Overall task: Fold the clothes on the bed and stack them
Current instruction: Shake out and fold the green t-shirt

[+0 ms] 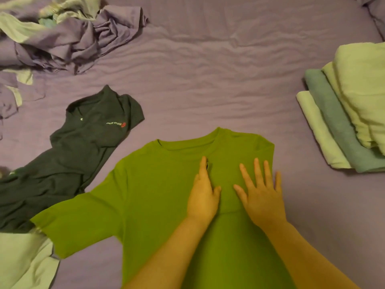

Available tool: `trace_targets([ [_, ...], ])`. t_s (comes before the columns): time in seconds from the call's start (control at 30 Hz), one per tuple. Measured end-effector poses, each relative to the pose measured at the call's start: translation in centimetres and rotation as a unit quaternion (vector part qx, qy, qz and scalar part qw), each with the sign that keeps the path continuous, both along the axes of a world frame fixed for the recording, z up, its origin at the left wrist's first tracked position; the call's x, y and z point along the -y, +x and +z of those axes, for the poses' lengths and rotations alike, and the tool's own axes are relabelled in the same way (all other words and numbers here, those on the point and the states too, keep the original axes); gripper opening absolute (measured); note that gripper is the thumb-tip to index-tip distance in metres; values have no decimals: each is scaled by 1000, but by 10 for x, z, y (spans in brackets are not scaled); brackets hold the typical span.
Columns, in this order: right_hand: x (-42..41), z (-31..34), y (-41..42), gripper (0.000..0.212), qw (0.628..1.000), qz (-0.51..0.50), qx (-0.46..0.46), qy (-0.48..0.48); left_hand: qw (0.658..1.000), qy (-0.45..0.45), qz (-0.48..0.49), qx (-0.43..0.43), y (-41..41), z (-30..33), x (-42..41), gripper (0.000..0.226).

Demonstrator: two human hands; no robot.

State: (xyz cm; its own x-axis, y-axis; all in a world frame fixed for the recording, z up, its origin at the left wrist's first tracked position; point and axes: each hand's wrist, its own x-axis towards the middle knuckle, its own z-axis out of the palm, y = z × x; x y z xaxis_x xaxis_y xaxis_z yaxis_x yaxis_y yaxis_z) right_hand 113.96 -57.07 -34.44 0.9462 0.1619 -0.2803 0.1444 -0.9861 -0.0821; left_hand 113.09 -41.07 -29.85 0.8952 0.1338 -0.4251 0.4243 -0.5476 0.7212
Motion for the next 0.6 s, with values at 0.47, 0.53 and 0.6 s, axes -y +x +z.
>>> trace_targets([
  [0.47, -109, 8, -46, 70, 995, 98, -30, 8, 878, 407, -246, -58, -79, 10, -162, 59],
  [0.53, -123, 11, -46, 76, 997, 76, -14, 13, 875, 425, -220, -67, -82, 14, -197, 56],
  [0.6, -147, 17, -48, 78, 995, 92, -16, 22, 872, 454, -174, -65, -83, 19, -231, 51],
])
